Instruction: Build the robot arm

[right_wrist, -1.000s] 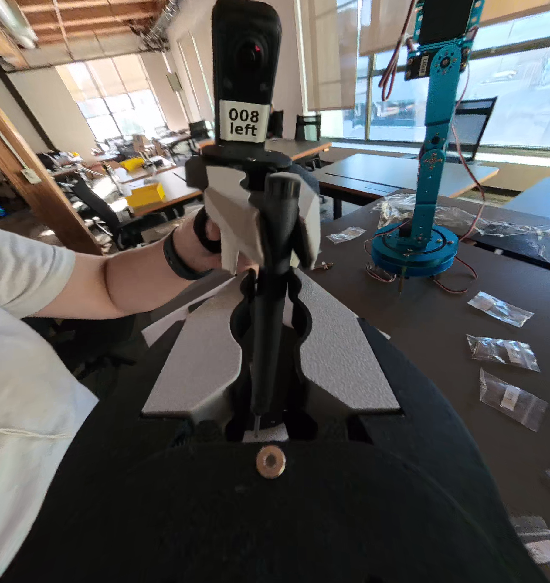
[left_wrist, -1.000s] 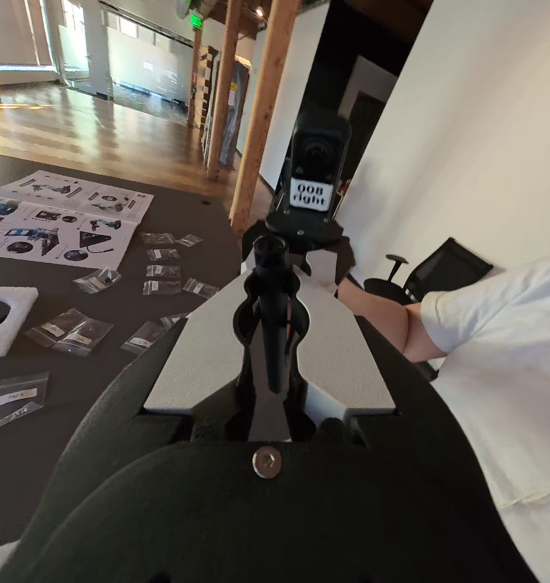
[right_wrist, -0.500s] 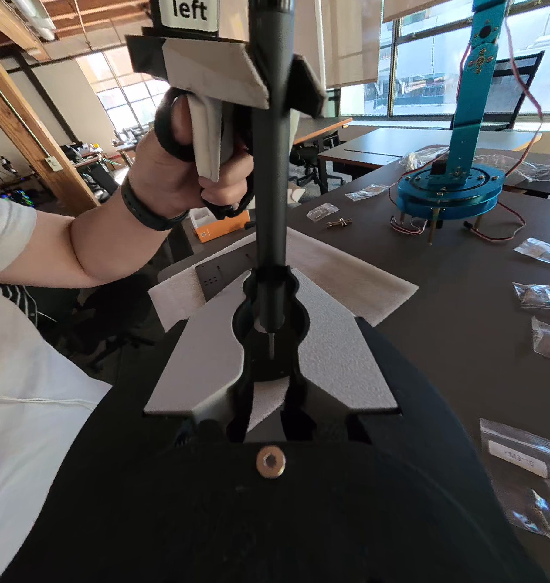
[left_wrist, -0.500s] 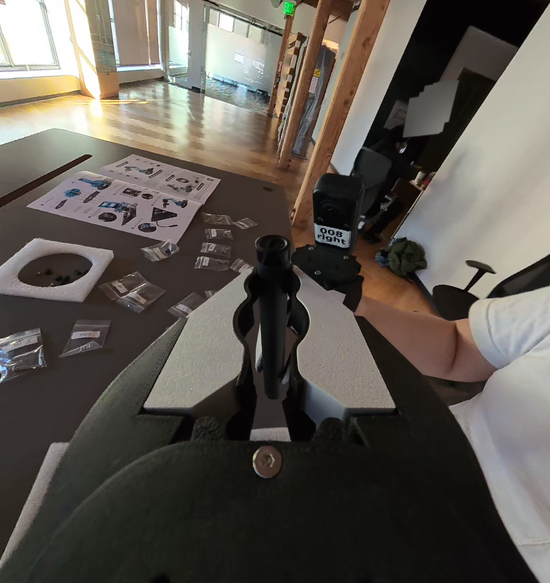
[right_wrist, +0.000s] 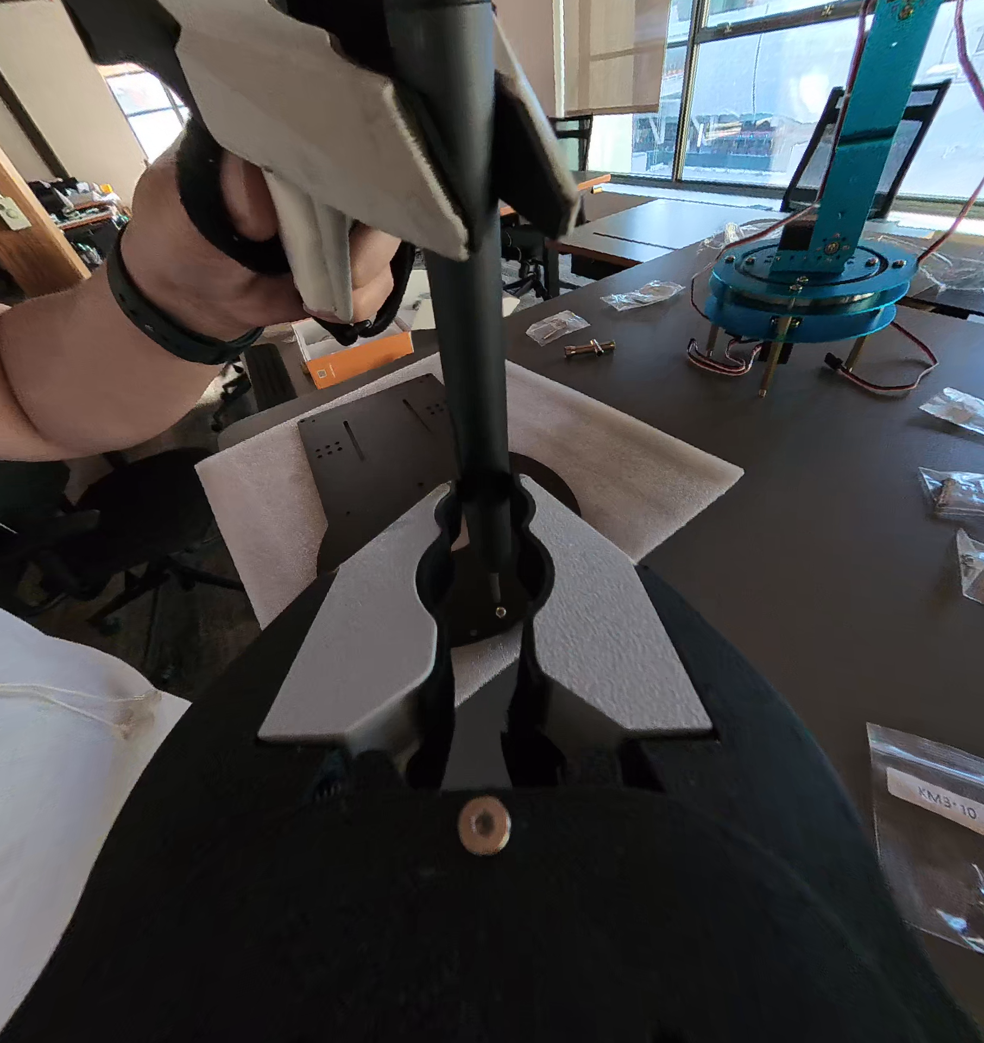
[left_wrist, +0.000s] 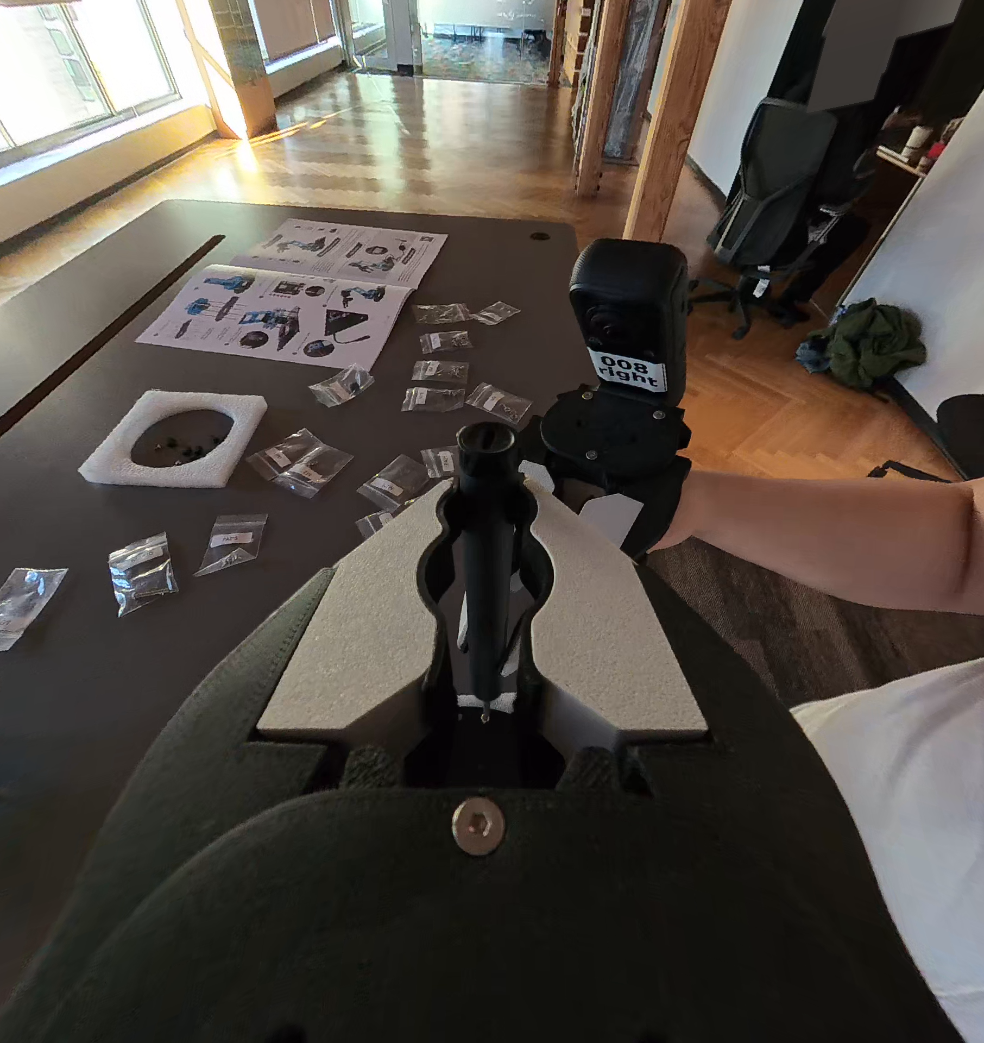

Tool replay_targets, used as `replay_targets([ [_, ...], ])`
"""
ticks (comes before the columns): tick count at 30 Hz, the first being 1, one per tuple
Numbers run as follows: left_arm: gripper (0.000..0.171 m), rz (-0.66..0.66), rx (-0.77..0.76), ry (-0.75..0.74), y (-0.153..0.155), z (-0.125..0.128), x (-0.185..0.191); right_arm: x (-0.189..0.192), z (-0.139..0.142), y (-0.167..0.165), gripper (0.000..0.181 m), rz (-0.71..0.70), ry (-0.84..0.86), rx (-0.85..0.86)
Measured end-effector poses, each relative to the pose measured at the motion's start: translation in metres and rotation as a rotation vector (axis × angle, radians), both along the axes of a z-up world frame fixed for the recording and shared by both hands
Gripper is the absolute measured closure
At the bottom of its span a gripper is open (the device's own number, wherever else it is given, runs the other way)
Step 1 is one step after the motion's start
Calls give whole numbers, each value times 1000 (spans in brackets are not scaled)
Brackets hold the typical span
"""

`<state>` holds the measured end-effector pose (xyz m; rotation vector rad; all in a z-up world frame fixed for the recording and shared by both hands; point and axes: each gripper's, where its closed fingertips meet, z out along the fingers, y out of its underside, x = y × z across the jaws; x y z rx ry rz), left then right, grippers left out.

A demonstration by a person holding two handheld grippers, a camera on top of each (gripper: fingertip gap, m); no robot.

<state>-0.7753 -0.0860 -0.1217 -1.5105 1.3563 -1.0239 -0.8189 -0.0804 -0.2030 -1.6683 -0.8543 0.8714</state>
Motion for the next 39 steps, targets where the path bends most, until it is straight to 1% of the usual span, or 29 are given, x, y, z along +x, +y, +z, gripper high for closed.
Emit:
replay_targets([
  [4,156,4,-18,-19,2,-1,-1,2,-1,1,165,-10,9,0],
  [14,156,2,-21,-10,3,-7,1,2,-7,2,165,0,12,-22],
  [18,156,4,-15,-9,3,-7,1,1,-7,1,165,9,36,-34],
  [28,156,0,-16,-11,2,-7,2,1,-7,1,165,11,4,-23],
  [39,156,14,-27,-33,7,-7,-1,-1,-7,4,165,17,16,-25],
])
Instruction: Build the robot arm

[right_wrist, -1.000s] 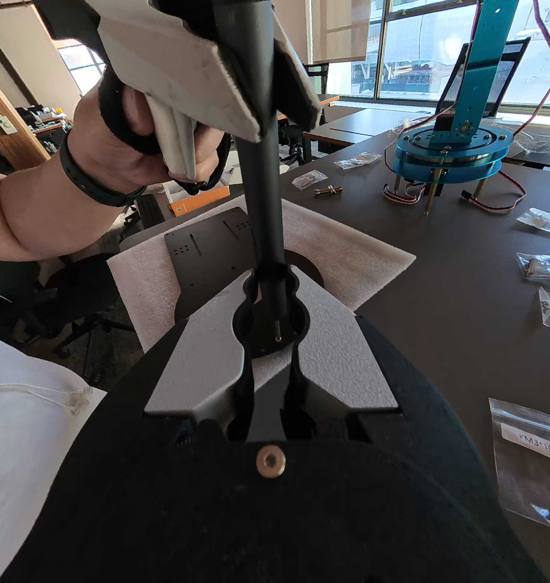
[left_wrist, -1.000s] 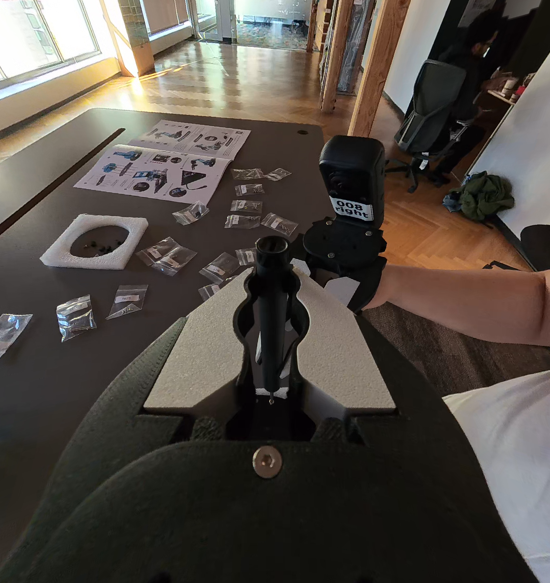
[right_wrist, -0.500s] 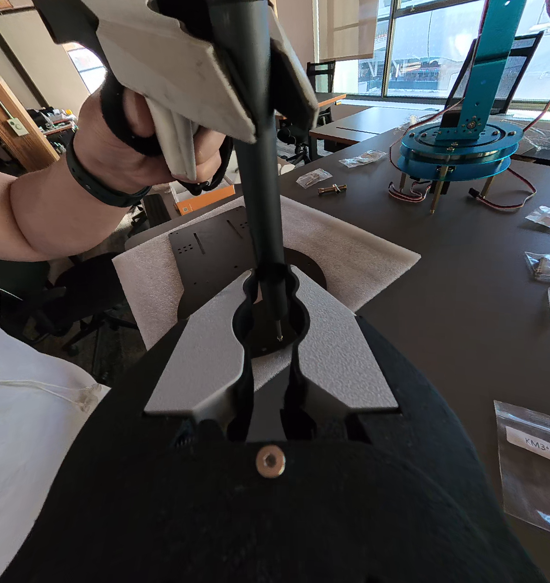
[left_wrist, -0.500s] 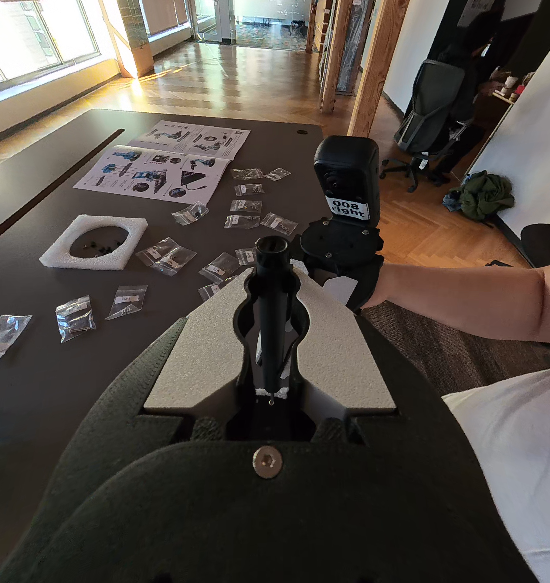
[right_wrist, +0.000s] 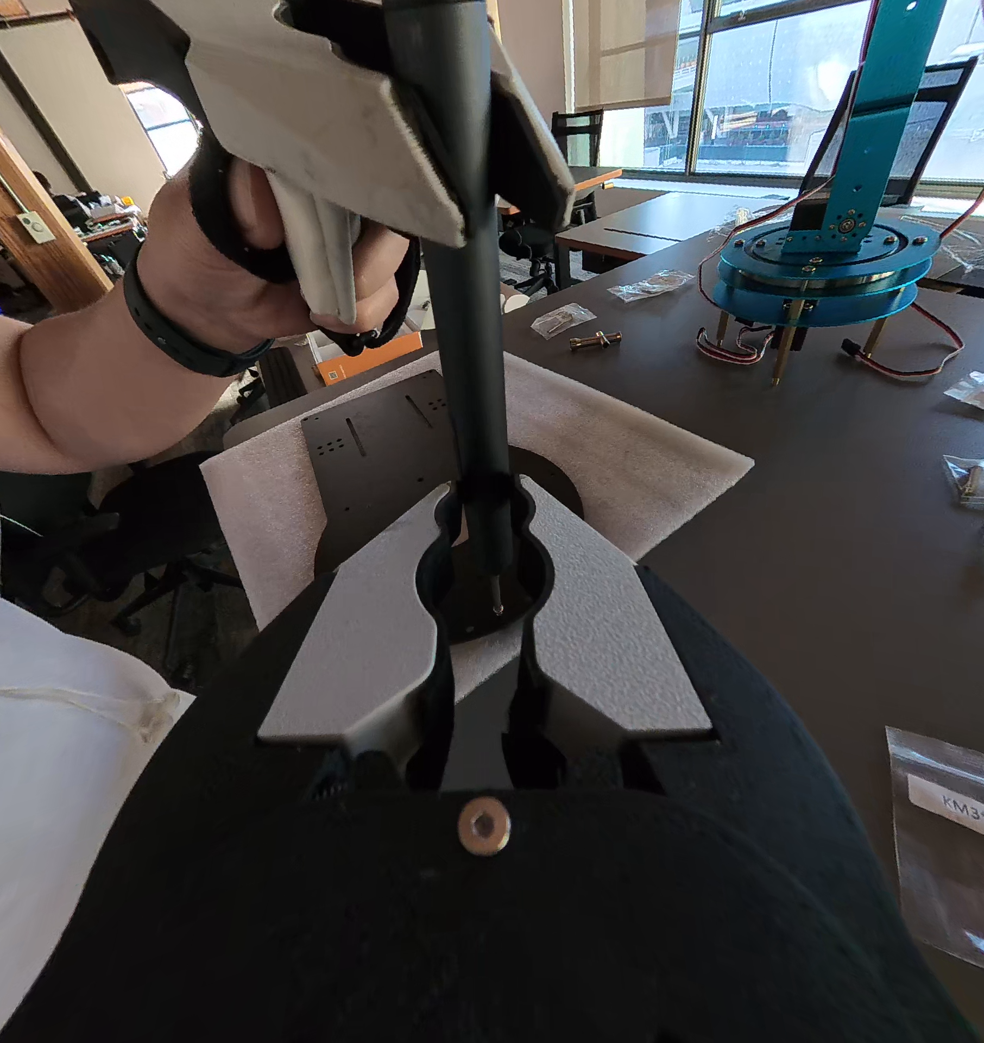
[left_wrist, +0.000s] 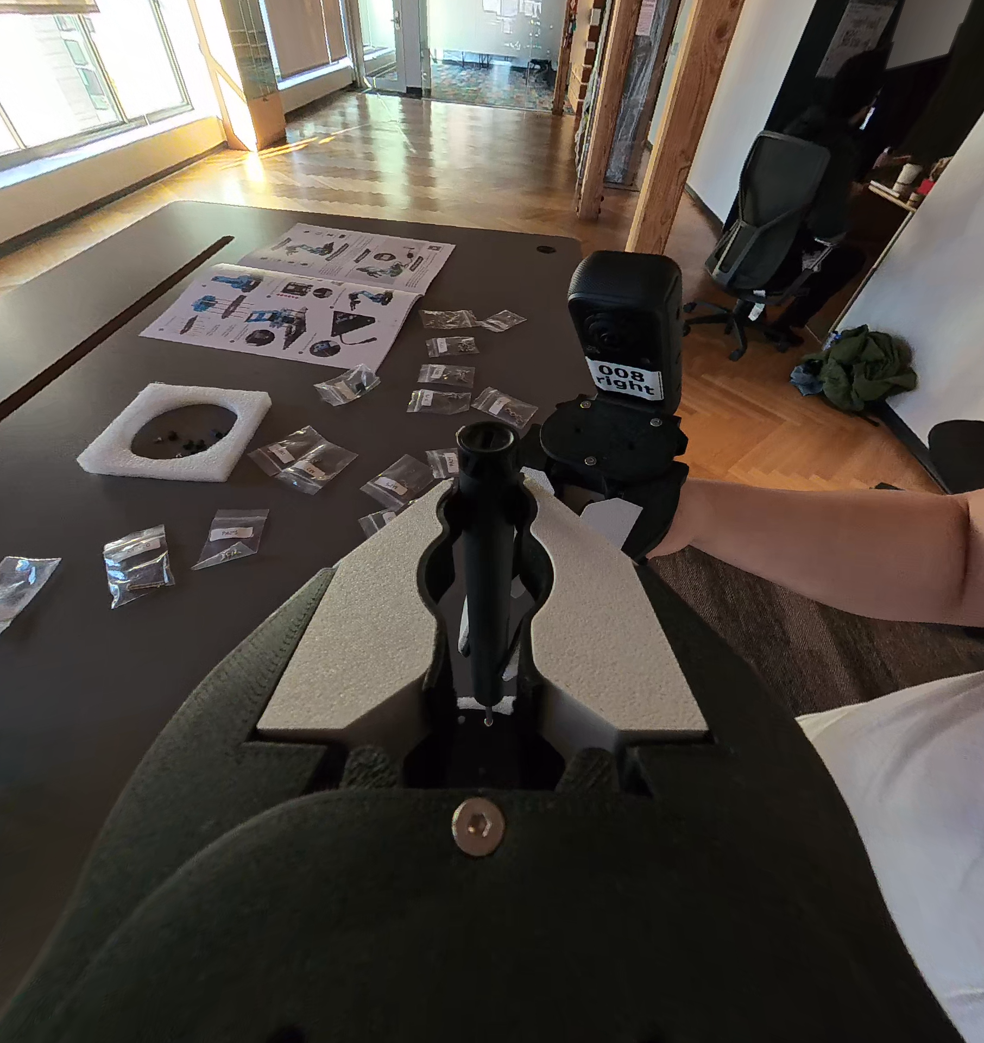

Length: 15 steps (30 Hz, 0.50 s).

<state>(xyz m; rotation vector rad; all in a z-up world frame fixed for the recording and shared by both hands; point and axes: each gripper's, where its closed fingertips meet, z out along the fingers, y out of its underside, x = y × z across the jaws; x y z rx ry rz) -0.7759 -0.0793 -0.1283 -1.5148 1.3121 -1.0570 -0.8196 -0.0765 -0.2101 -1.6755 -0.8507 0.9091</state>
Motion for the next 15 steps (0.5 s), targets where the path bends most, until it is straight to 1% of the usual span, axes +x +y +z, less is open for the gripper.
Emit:
replay_targets([
  [10,156,8,4,-20,-1,0,-3,-1,-1,-1,165,13,-1,2],
  [15,155,25,24,-70,-5,1,-7,-3,-1,-4,165,25,-3,9],
])
